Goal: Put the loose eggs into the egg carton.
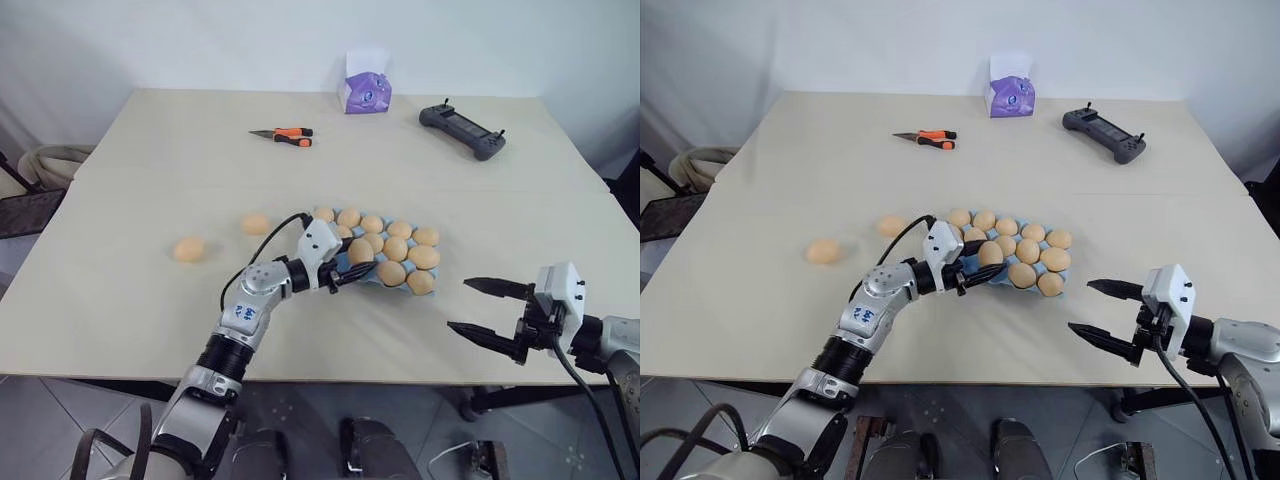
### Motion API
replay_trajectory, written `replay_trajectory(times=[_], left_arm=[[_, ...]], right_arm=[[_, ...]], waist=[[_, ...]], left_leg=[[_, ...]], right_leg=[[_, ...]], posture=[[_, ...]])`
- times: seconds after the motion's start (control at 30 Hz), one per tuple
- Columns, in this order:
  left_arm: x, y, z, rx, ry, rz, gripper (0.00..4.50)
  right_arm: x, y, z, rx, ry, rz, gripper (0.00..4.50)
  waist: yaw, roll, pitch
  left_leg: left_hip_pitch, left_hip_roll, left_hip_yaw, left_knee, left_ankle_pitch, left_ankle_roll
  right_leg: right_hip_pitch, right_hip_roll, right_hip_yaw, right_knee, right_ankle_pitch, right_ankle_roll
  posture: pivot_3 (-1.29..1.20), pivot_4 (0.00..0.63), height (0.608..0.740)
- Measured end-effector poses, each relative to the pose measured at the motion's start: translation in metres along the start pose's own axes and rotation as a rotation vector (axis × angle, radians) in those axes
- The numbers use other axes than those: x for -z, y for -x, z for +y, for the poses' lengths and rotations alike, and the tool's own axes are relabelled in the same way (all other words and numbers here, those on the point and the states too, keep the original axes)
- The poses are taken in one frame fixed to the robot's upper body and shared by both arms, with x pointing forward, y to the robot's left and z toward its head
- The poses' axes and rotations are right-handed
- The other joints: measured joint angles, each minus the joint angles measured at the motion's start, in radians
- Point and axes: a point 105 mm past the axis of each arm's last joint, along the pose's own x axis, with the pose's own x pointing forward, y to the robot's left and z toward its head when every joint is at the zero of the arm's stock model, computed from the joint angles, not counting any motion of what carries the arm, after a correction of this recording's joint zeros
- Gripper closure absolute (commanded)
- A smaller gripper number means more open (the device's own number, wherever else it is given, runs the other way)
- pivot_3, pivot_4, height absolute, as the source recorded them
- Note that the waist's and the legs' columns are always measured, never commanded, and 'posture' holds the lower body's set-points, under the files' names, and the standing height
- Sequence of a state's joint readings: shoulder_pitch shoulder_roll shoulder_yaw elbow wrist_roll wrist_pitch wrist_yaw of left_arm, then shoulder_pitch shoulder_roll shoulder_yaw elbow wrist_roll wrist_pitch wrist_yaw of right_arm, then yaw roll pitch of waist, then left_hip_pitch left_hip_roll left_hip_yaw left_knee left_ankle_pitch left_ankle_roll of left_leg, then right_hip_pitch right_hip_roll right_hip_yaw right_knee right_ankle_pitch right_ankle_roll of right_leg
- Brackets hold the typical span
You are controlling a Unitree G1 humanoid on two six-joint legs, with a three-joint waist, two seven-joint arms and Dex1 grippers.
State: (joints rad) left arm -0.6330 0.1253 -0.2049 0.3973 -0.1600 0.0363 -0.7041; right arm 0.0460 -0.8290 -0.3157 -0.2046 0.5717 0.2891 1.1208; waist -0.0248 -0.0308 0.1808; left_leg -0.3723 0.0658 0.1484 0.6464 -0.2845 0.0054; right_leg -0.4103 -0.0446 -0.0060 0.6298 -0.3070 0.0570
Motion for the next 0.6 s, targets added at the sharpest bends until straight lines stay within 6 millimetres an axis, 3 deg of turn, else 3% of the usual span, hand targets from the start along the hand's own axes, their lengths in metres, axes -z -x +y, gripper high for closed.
replay_trajectory(times=[0.17,0.4,0.6], left_arm=[[-0.003,-0.003,-0.002,0.02,-0.011,-0.01,0.03],[-0.007,0.004,-0.005,0.027,-0.03,-0.022,0.03],[-0.015,0.046,-0.007,0.021,-0.043,-0.045,0.03]], right_arm=[[0.0,0.0,0.0,0.008,0.0,-0.002,0.0],[-0.001,-0.001,-0.001,0.01,0.004,-0.005,0.0],[-0.005,-0.003,-0.002,0.001,0.017,-0.015,0.0]], waist=[[0.0,0.0,0.0],[-0.001,0.0,0.0],[-0.003,0.001,0.0]], left_leg=[[0.0,0.0,0.0,0.0,0.0,0.0],[0.0,0.0,0.0,0.0,0.0,0.0],[0.001,0.001,0.001,-0.001,0.0,-0.001]], right_leg=[[0.0,0.0,0.0,0.0,0.0,0.0],[0.0,0.0,0.0,0.0,0.0,0.0],[0.0,0.0,0.001,0.002,0.0,-0.001]], posture=[[0.0,0.15,0.74],[0.0,0.15,0.74],[0.0,0.15,0.74]])
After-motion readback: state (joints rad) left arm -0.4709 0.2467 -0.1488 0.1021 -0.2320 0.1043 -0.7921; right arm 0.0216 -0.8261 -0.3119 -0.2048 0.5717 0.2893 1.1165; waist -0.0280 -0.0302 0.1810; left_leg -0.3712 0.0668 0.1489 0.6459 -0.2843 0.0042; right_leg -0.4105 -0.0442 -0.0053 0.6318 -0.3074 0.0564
